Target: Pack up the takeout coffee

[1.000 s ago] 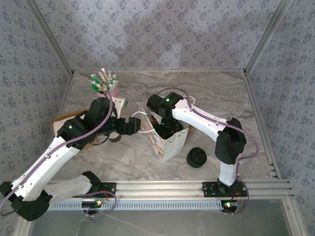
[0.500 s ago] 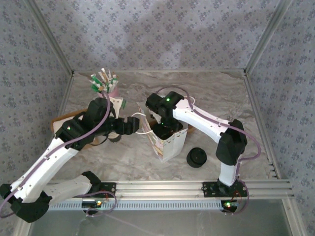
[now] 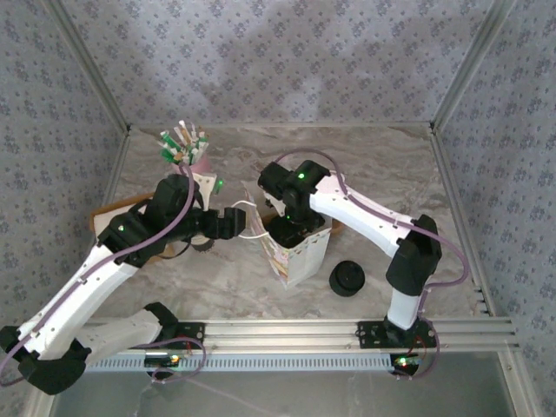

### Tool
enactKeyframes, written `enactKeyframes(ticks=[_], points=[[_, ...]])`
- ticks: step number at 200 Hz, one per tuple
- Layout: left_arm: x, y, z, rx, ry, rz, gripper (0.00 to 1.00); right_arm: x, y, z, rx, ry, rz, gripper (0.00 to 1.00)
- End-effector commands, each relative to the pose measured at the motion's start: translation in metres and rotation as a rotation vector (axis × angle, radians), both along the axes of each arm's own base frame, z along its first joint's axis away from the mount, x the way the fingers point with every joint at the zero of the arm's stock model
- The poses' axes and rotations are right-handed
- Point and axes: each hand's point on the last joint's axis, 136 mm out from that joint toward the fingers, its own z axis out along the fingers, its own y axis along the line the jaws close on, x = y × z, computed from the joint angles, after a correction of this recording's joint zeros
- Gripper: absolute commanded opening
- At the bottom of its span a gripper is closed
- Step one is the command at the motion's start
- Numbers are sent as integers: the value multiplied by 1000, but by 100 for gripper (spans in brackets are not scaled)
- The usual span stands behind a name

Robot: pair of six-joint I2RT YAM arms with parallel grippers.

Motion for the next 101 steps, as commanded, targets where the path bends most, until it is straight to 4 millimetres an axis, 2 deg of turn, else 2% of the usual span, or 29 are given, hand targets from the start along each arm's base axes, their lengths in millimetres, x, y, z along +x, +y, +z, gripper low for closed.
enactKeyframes(ticks=[1,101], points=[[0,0,4,-31,-8,6,91,-3,-5,19,14,-32,-12,94],[-1,2,6,-42,-10,17,91,-4,-7,47,83,-95,-30,95]])
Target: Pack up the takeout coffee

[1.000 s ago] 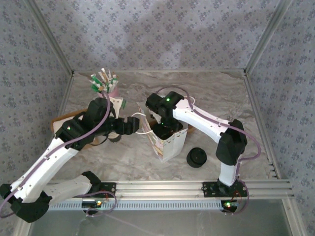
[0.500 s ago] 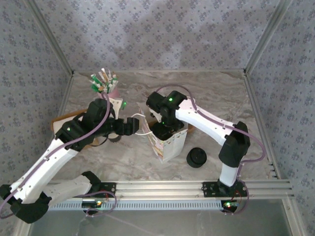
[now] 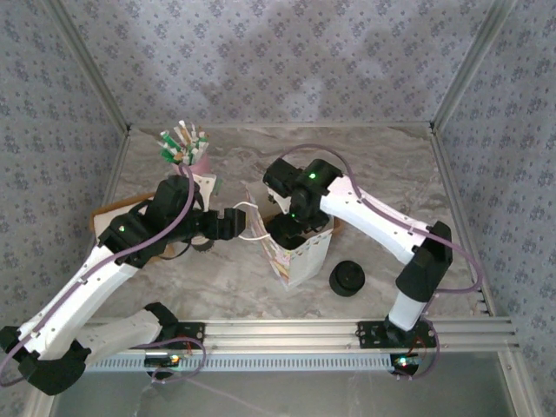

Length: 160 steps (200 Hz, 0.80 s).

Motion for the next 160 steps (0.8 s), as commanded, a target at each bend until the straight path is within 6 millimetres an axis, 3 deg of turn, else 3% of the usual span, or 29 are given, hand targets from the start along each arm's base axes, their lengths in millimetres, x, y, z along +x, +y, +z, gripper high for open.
enactKeyframes(ticks=[1,97,160], points=[[0,1,9,-38,-19,9,91,-1,-3,22,29,-42,-17,95],[-1,3,12,-48,-27,16,91,-1,-7,53,86,-118,-39,96],[-4,10,30,-92,-85,40,91,-2,-6,76,168,-154,-75,96]])
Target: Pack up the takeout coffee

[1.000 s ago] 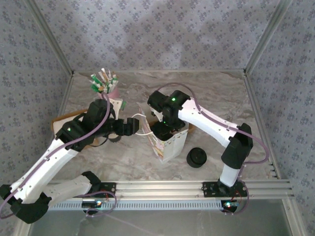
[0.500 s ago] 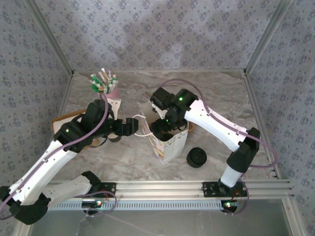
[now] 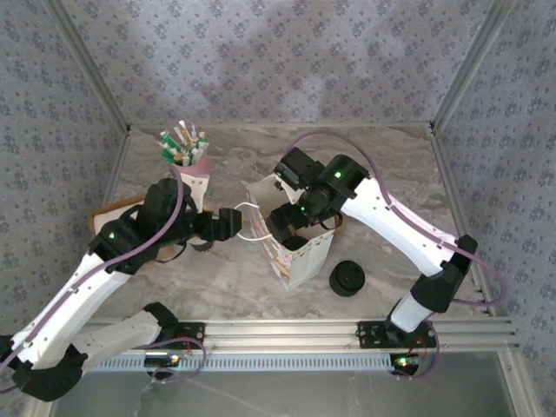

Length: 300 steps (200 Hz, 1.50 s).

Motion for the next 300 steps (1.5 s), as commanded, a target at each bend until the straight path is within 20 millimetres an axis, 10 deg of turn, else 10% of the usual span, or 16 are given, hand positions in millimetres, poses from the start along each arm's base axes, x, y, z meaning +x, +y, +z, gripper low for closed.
enactKeyframes(ticks=[1,165,300], points=[[2,5,15,-41,-43,29,91,-3,-2,20,46,-34,-20,96],[-19,27,46,-155,-137,63,92,-7,-9,97,389,-256,-5,96],[-46,58,-4,-52,46,146,77,7,-114,117,532,-343,-288,79]])
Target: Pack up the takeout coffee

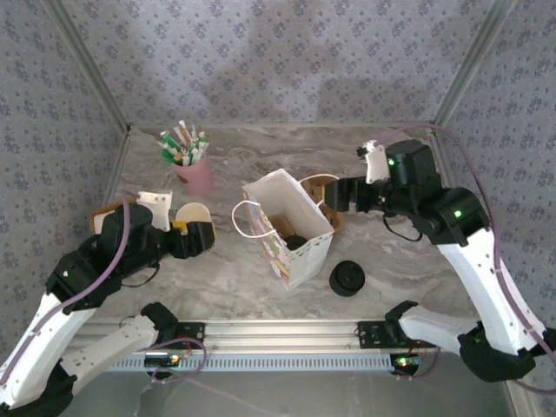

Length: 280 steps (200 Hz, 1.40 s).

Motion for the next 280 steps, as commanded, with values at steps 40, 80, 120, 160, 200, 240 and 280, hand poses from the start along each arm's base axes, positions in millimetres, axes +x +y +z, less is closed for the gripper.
enactKeyframes(ticks=[40,80,120,160,200,240,280], points=[[-16,19,-41,50,139,66,72,-12,-55,-20,2,54,-189,64],[-24,21,-61,49,201,73,63,-22,-91,-53,-50,151,-342,46],[-24,5,-79,16,261,32,55,-29,-95,-87,-25,258,-371,42],[-12,-23,-85,-43,289,-16,49,-32,-80,-129,45,374,-345,44],[4,-44,-88,-85,286,-32,45,-31,-71,-157,69,427,-316,46],[21,-65,-80,-100,262,-55,44,-35,-58,-174,56,471,-263,49],[42,-83,-81,-93,248,-61,42,-38,-45,-186,40,489,-230,51]])
